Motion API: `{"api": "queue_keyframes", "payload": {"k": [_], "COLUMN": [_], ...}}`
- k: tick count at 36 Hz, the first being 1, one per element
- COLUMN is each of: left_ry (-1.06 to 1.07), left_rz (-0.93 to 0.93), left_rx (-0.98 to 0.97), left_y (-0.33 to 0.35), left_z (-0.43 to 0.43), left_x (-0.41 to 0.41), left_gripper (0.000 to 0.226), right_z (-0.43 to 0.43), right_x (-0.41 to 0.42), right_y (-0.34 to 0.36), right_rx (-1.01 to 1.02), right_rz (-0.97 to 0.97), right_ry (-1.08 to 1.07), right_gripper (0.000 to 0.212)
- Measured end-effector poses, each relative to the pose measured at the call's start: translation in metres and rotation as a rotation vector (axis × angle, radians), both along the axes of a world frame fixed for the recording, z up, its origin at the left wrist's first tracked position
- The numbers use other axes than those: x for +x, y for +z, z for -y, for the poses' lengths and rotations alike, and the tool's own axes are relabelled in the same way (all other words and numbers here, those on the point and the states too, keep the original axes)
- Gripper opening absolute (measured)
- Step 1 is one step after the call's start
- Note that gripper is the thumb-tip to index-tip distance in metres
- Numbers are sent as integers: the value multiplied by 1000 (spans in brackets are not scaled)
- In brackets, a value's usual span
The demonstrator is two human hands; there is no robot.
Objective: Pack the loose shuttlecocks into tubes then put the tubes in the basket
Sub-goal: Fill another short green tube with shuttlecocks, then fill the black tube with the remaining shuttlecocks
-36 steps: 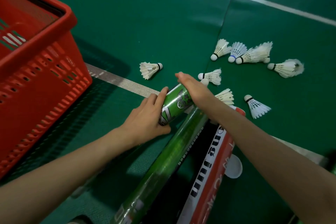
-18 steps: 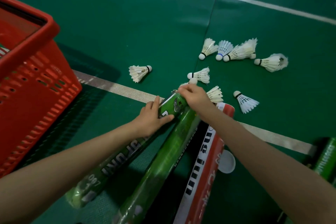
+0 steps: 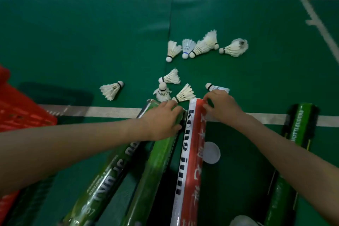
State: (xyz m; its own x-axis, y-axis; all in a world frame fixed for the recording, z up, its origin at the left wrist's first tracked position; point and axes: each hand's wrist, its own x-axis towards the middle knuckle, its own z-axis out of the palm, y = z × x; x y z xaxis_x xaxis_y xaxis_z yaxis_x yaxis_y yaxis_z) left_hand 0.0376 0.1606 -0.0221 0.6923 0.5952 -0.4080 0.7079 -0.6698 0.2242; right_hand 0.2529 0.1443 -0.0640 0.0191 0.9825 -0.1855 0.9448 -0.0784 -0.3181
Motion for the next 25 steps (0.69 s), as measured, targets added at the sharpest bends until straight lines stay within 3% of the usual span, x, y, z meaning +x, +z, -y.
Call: {"api": "queue_keyframes", "payload": {"k": [7,12,20,25], "left_ry": [-128,-81,-137,-131], "left_rz": [-19,6,16,7], "left_rx": [-14,-45,-156,-221], "left_y": [5,-17,-53,-63], "left_z": [-7,2,41,61], "left_x": [60,125,185,197], "left_gripper": [60,49,56,54], "right_z": [28,50,72,81], "right_x": [73,108,158,175], "right_y": [-13,-22,-33,-34], "right_rx": [-139,-202,-213,-235], "right_rz": [248,232,318,201], "right_ry": [-194,-381,-685,-800], "right_gripper": [37,55,77,87]}}
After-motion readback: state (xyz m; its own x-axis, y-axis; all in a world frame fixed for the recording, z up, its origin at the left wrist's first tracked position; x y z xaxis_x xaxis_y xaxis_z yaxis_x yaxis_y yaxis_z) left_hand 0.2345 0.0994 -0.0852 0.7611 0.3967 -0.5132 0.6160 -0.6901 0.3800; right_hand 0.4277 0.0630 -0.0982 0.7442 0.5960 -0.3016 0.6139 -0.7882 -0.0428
